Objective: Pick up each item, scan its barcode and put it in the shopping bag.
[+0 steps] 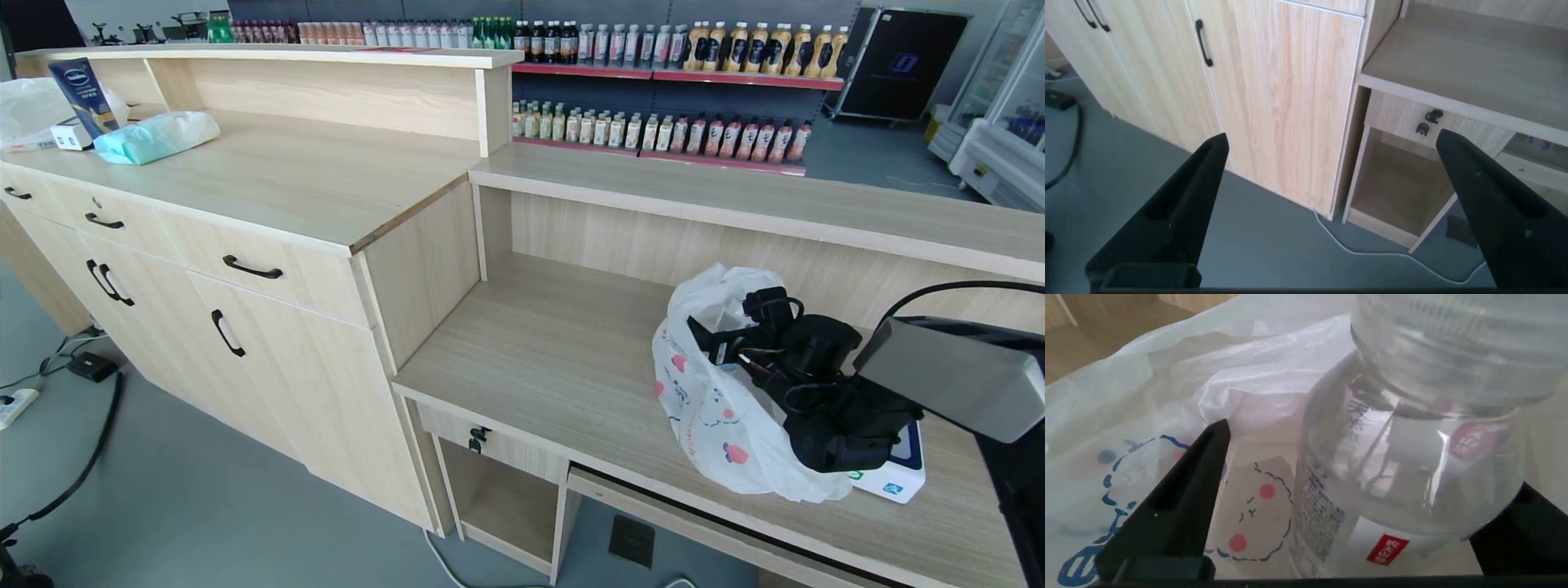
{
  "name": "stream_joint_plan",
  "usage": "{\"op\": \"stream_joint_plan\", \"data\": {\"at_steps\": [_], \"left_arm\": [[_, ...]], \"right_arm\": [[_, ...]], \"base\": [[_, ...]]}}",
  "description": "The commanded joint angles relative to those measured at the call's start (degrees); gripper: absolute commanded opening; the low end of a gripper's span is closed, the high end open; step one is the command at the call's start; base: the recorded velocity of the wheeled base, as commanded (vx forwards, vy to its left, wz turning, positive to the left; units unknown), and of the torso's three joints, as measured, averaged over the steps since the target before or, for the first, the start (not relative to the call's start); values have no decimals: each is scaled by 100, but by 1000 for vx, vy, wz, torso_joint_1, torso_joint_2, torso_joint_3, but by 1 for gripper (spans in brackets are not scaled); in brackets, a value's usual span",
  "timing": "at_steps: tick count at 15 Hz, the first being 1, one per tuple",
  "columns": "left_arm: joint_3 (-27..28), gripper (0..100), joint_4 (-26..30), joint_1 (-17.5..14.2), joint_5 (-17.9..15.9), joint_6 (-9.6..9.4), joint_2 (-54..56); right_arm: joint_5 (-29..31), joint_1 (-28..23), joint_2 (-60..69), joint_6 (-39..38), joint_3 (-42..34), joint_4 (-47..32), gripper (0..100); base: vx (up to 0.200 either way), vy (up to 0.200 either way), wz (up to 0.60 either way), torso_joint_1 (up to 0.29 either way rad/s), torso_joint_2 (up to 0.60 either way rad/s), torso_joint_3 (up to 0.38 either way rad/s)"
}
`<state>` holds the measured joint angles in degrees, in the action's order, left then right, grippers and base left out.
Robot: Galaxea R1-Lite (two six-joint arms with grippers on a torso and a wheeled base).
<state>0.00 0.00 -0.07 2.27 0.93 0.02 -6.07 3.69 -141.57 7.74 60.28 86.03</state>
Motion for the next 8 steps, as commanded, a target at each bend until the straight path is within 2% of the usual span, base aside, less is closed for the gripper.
{"op": "stream_joint_plan", "data": {"at_steps": [1, 5, 8], "left_arm": [[0, 100, 0, -1, 2, 4, -2], [0, 100, 0, -1, 2, 4, -2], [0, 100, 0, -1, 2, 4, -2]], "right_arm": [[-35, 0, 244, -9, -69, -34, 100], [-676, -123, 1202, 96, -148, -851, 100], [-711, -229, 1993, 553, -1001, -1493, 100]], "base": [[0, 0, 0, 0, 0, 0], [0, 0, 0, 0, 0, 0], [0, 0, 0, 0, 0, 0]]}}
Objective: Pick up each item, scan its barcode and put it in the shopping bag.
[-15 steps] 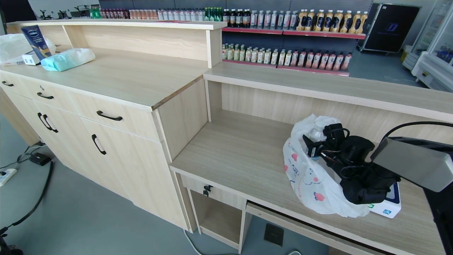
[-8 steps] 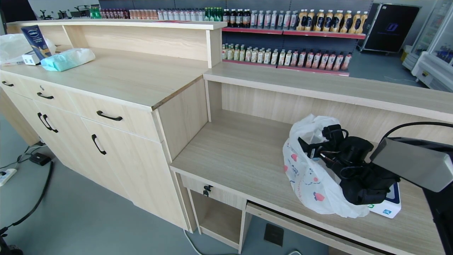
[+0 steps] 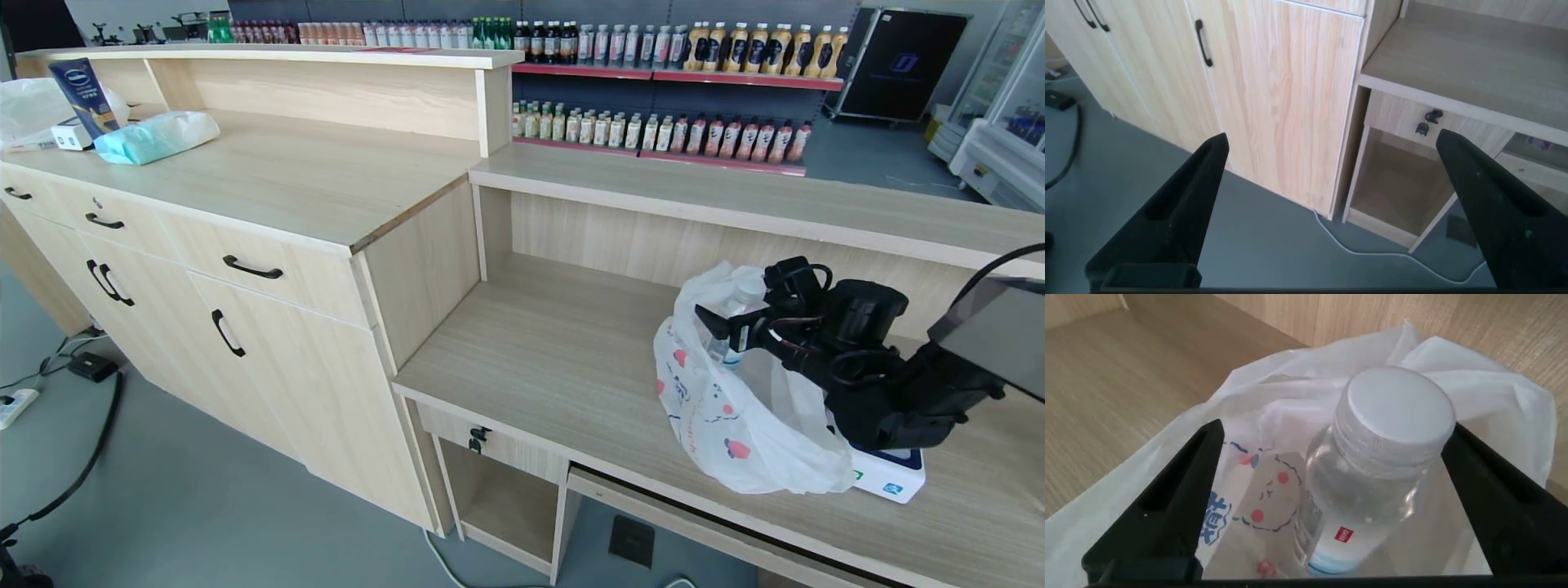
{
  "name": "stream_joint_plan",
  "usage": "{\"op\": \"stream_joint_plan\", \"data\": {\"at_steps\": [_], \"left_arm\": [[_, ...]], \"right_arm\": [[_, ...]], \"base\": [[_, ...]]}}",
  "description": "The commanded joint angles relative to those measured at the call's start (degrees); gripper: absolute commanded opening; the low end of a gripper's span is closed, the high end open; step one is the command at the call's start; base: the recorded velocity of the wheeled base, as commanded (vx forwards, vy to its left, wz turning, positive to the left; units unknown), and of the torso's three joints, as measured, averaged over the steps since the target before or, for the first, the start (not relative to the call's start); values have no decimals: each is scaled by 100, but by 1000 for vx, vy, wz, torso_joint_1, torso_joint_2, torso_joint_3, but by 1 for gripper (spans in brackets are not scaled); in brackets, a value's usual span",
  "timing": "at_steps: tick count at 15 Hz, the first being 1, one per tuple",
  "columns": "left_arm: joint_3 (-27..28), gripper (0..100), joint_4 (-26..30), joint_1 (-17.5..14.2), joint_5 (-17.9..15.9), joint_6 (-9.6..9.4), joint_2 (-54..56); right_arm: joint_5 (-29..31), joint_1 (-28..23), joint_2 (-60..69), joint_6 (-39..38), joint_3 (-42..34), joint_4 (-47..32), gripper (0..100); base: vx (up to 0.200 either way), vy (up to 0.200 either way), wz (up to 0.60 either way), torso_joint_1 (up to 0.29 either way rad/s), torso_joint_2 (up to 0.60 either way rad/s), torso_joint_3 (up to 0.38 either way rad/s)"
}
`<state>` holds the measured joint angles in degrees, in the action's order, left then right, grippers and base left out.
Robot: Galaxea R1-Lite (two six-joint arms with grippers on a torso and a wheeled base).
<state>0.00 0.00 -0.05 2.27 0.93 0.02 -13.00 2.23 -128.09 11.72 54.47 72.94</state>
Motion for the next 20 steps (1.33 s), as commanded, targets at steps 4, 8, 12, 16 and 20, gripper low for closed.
{"op": "stream_joint_plan", "data": {"at_steps": [4, 8, 12, 16, 20], "left_arm": [[0, 100, 0, -4, 2, 4, -2], [0, 100, 0, -4, 2, 4, -2], [0, 100, 0, -4, 2, 4, -2], [0, 100, 0, -4, 2, 4, -2], [0, 100, 0, -4, 2, 4, -2]], "right_arm": [[-19, -144, 1919, 578, -1316, -517, 100], [-1, -583, 3738, 1536, -1659, -1370, 100], [1124, -610, 4424, 1316, -578, -2908, 100], [2099, -794, 4688, 604, -156, -4490, 100], [2161, -1234, 4670, 323, -332, -5422, 100]], "base": [[0, 0, 0, 0, 0, 0], [0, 0, -150, 1, 1, 1], [0, 0, -600, -1, 1, 4], [0, 0, -600, 11, 2, 0], [0, 0, -600, 4, 0, 4]]}}
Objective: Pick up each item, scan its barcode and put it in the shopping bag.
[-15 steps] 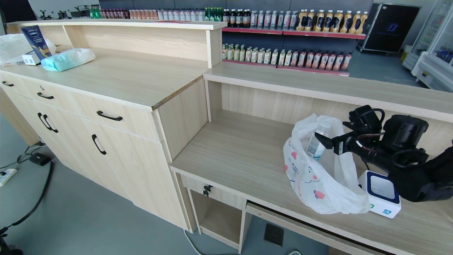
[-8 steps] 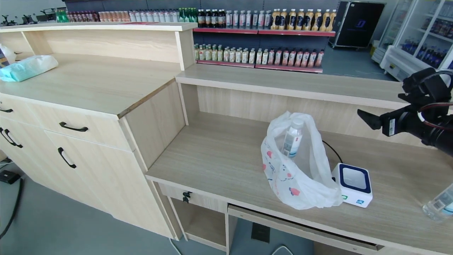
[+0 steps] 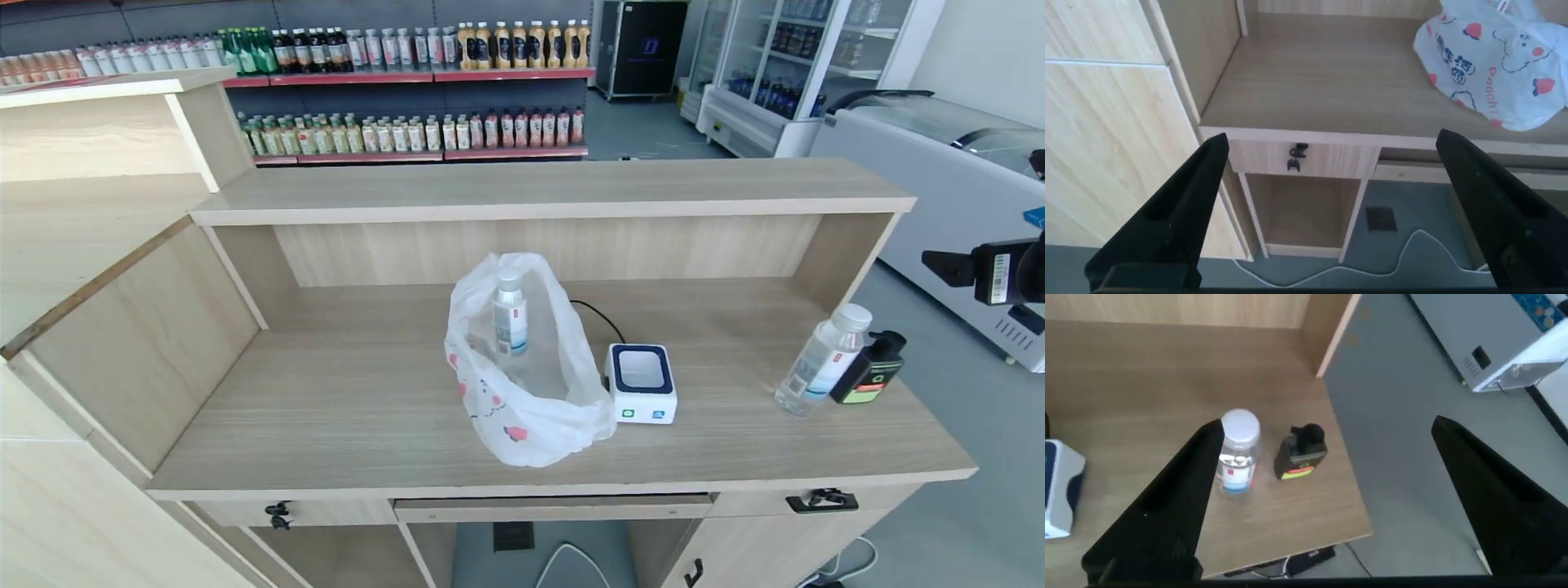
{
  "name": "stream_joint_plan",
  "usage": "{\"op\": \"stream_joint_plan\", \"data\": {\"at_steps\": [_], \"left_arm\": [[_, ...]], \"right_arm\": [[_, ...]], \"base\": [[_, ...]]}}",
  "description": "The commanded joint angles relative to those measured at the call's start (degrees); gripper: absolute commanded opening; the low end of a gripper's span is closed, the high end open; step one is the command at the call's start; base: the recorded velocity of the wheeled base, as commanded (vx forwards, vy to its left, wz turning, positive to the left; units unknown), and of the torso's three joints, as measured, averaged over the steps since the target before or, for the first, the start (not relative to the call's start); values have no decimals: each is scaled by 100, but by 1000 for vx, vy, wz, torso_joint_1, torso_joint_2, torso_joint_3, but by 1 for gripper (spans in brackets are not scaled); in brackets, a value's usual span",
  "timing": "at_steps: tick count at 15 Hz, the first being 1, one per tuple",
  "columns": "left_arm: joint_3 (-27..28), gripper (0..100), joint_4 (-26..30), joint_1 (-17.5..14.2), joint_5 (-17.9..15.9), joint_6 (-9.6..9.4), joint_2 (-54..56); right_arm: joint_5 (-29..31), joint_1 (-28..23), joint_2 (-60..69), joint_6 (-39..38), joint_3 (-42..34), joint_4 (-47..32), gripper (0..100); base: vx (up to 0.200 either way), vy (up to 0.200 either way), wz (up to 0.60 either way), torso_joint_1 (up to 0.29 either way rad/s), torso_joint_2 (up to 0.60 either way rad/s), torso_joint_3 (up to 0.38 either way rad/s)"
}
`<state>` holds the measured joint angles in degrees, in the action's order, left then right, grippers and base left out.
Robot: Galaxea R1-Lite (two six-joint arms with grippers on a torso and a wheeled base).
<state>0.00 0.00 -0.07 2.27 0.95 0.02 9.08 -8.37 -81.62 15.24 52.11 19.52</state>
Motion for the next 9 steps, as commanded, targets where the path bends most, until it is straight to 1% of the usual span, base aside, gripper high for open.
{"op": "stream_joint_plan", "data": {"at_steps": [1, 3, 6, 8, 9], "left_arm": [[0, 100, 0, -1, 2, 2, -2], [0, 100, 0, -1, 2, 2, -2], [0, 100, 0, -1, 2, 2, -2], [0, 100, 0, -1, 2, 2, -2], [0, 100, 0, -1, 2, 2, -2]], "right_arm": [[-258, -384, -12, -30, -377, -62, 100], [-442, -507, -21, -82, -703, -44, 100], [-557, -498, -390, -258, -720, 123, 100], [-1005, -498, -803, -258, -747, 852, 100], [-1198, -498, -900, -249, -755, 1037, 100]], "base": [[0, 0, 0, 0, 0, 0], [0, 0, 0, 0, 0, 0], [0, 0, 0, 0, 0, 0], [0, 0, 0, 0, 0, 0], [0, 0, 0, 0, 0, 0]]}}
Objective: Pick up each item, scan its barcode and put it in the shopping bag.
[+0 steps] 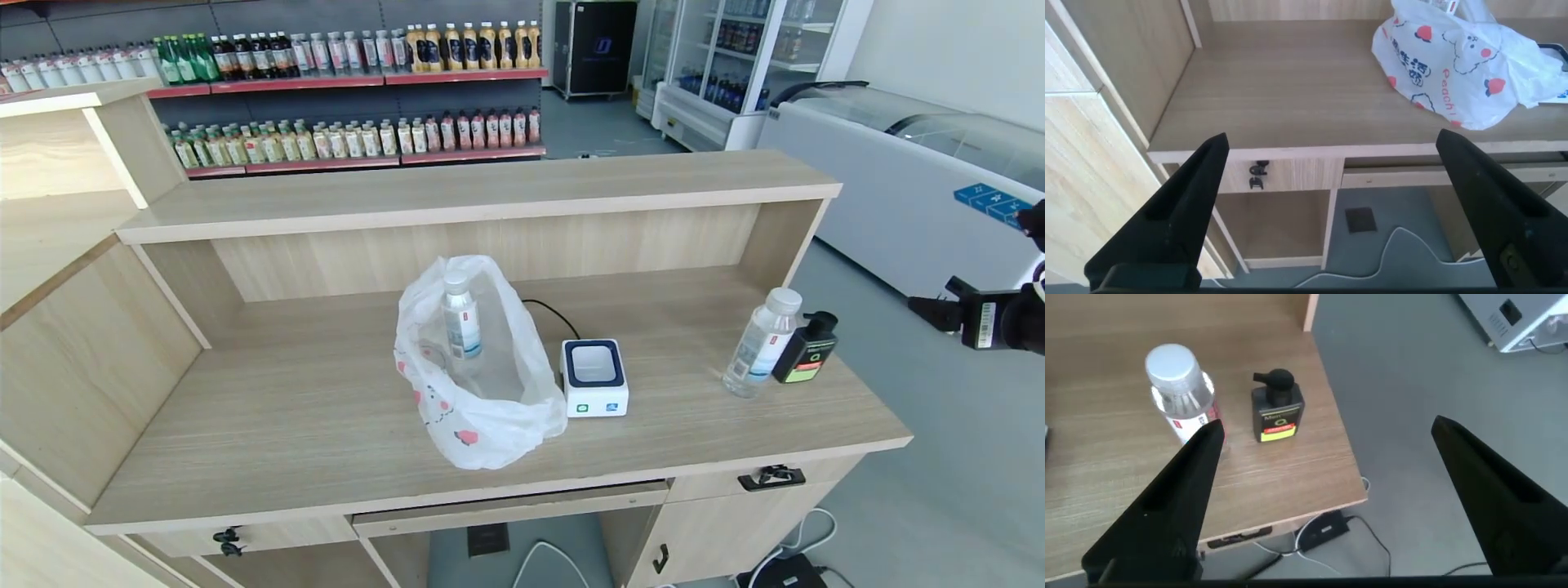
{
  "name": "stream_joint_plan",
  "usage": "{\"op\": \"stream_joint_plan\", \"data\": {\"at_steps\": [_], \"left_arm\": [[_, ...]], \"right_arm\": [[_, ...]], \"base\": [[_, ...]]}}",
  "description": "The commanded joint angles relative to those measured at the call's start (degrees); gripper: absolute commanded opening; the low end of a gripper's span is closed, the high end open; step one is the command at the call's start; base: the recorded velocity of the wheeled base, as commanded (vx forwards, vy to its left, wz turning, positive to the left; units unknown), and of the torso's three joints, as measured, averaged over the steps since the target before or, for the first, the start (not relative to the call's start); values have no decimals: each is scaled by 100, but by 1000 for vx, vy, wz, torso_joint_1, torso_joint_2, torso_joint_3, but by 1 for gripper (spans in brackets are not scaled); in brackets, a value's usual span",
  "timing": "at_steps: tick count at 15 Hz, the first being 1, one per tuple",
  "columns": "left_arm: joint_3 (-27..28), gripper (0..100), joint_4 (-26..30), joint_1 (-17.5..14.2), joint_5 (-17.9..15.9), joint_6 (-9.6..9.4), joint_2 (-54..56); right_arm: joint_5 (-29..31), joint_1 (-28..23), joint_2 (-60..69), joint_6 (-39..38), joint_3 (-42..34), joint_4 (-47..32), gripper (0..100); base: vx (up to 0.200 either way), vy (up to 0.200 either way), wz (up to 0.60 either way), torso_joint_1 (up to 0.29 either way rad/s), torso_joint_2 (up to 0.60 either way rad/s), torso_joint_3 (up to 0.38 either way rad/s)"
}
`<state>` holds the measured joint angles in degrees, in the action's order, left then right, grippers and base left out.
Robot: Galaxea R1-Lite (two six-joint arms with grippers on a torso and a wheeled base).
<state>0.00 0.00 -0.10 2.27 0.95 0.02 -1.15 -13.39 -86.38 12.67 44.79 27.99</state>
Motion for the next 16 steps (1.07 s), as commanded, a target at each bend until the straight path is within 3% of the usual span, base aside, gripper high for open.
{"op": "stream_joint_plan", "data": {"at_steps": [1, 7, 16], "left_arm": [[0, 100, 0, 1, 2, 2, -2], [0, 100, 0, -8, 2, 2, -2], [0, 100, 0, 1, 2, 2, -2]], "right_arm": [[-325, -41, -599, 69, -40, 427, 100], [-369, -173, -1197, 359, -242, 734, 100], [-659, 64, -2207, 562, -172, 1692, 100]], "base": [[0, 0, 0, 0, 0, 0], [0, 0, 0, 0, 0, 0], [0, 0, 0, 0, 0, 0]]}}
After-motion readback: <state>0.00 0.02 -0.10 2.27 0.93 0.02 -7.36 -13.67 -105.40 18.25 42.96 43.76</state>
